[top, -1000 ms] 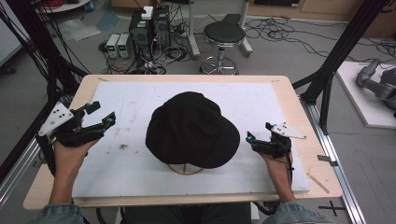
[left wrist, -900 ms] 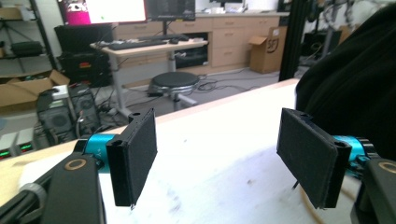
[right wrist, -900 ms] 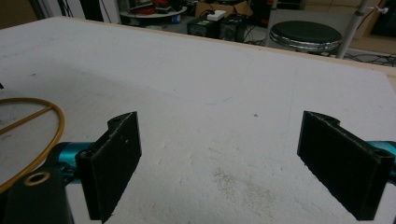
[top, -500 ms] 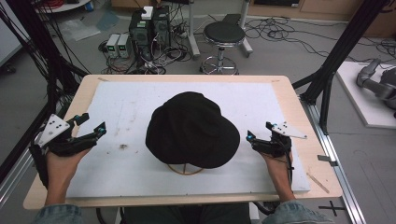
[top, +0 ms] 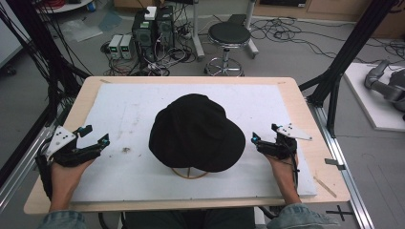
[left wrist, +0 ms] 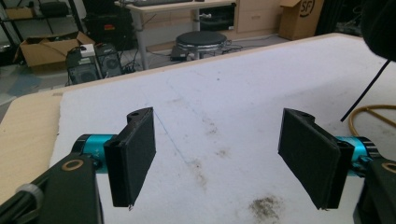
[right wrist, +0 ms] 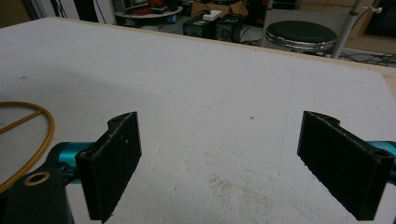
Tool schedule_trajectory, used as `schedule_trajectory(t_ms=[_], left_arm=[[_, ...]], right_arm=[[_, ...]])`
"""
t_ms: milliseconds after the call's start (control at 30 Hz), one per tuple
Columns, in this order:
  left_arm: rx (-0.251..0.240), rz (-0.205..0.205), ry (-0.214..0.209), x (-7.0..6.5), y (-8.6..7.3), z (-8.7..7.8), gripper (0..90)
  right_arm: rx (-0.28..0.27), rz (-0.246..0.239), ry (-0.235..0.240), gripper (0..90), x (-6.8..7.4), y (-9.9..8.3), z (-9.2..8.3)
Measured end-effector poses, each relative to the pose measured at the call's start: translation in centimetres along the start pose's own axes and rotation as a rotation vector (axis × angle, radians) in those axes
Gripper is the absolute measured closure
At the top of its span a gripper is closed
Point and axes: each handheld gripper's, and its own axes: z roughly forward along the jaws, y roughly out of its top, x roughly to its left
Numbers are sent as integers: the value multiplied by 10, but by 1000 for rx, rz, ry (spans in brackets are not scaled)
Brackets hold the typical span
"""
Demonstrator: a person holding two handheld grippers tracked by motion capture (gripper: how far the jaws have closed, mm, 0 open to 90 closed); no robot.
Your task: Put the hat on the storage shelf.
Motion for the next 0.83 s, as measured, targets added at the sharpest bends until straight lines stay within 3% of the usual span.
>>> schedule_trajectory(t_ms=[833], left_arm=[[7,4,0,3,-1,3,270]], right_arm=[[14,-2,-8,133,0,-1,0]])
